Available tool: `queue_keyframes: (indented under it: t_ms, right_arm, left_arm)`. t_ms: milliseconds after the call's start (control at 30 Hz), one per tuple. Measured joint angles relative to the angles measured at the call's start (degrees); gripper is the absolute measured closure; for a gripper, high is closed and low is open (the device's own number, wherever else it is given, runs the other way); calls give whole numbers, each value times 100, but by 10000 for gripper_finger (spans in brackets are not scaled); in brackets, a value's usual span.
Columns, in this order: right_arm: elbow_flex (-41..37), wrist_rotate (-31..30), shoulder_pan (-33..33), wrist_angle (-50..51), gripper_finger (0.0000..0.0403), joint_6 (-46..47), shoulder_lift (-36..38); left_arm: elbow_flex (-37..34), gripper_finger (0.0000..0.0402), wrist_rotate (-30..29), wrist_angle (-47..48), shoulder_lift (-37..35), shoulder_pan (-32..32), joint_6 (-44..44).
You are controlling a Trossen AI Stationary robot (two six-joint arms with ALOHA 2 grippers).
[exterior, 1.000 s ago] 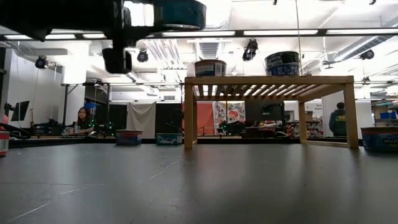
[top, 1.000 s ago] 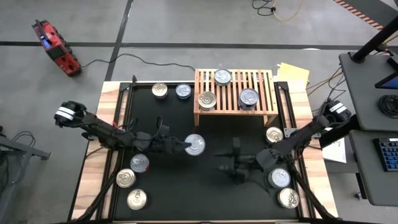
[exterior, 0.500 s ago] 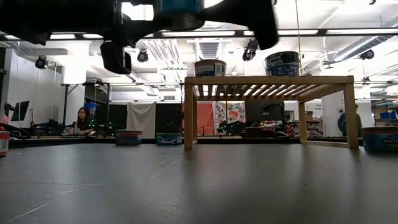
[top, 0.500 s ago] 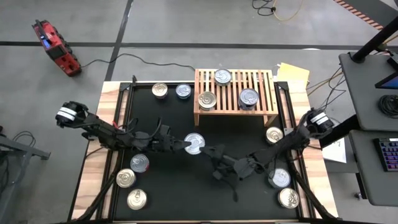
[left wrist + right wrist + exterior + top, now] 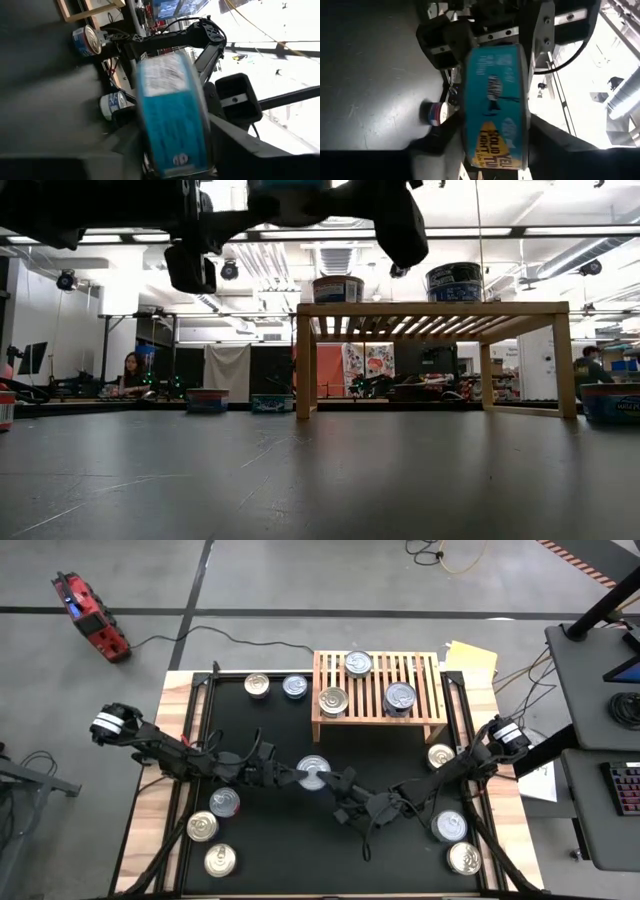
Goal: Stack canned seafood by type on shelf
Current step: Put the yellow-blue tuna can on the shelf
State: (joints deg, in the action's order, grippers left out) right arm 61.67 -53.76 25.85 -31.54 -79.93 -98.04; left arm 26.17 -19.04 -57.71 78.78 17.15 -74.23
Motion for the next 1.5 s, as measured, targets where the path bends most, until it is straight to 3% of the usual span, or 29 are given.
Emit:
queue_keyframes:
  t_ms: [133, 267, 667, 1100, 1300, 1500]
  right_arm:
    - [-2, -1, -2, 136, 271, 58, 2]
    - [-3, -63, -2, 127, 271, 85, 38]
    - [-35, -270, 2, 723, 271, 894, 779]
    - [-13, -975, -68, 3538, 271, 3563, 1877]
    - [-20, -850, -198, 5653, 271, 5573, 2420]
    - [-19, -280, -365, 6806, 271, 6962, 2751]
  left_arm:
    - [6, 159, -47, 4, 0, 0, 321]
    - [37, 123, -43, -25, -7, -7, 913]
    - [68, 112, -137, -243, -95, -208, 2475]
    - [70, 111, 17, -373, -821, -339, 3777]
    - [71, 111, 18, 326, -1337, -339, 4653]
    - [79, 111, -153, 1121, -1691, -341, 5147]
